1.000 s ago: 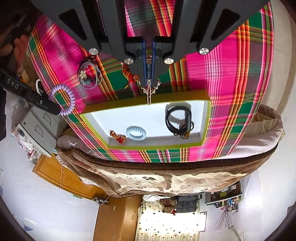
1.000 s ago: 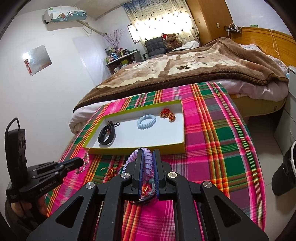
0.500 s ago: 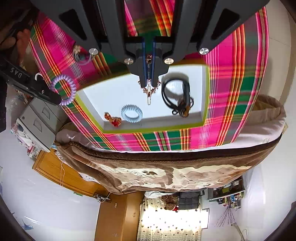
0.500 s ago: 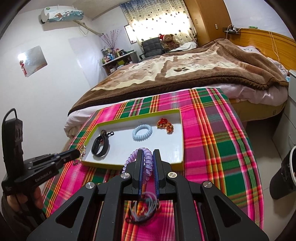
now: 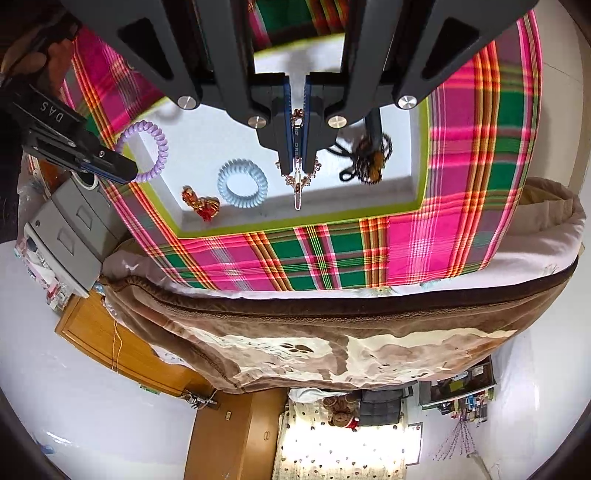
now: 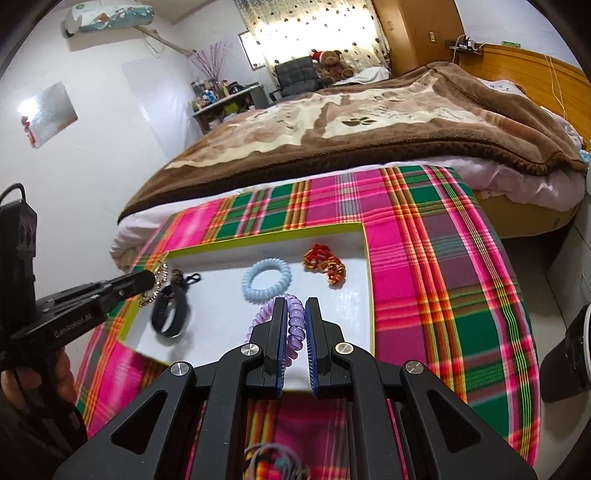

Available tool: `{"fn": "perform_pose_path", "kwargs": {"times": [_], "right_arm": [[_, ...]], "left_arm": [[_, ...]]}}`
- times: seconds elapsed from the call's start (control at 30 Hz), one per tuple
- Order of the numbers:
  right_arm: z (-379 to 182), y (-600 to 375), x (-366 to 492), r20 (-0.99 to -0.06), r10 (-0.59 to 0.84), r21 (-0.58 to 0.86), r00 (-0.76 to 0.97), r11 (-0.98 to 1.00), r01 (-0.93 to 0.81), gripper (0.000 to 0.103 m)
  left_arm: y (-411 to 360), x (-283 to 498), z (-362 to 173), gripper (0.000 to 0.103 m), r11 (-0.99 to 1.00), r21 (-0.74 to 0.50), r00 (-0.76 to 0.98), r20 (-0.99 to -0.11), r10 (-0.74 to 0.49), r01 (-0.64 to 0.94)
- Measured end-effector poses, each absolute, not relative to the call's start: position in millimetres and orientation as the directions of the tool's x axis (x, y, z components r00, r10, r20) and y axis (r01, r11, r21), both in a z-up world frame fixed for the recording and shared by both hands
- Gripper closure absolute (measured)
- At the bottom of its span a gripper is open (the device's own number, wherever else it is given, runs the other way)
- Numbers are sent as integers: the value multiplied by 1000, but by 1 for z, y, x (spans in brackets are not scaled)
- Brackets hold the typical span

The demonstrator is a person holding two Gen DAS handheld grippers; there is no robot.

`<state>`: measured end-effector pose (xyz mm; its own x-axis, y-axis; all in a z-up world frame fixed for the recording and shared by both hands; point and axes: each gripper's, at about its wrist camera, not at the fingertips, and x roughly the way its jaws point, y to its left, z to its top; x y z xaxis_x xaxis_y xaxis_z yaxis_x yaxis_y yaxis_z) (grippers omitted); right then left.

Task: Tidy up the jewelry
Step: 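Carry the gold chain pendant and lavender coil tie into the box, opening both tools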

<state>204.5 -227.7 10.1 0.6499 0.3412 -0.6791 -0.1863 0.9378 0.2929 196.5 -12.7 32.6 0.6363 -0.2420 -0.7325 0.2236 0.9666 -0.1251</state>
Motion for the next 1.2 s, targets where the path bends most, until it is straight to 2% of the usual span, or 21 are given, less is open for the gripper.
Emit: {"fn": "perform_pose_path", "kwargs": {"times": [0.43, 1.2], "right_arm": [[-17, -218, 239, -746, 254, 194, 616, 967, -163, 93], [-28, -208, 254, -771, 173, 87, 613, 982, -169, 93]], "left_arm": [[-19, 237, 6, 98, 968, -145, 590, -771, -240, 204], [-24, 250, -19, 98, 969, -161, 536, -810, -239, 187]]}}
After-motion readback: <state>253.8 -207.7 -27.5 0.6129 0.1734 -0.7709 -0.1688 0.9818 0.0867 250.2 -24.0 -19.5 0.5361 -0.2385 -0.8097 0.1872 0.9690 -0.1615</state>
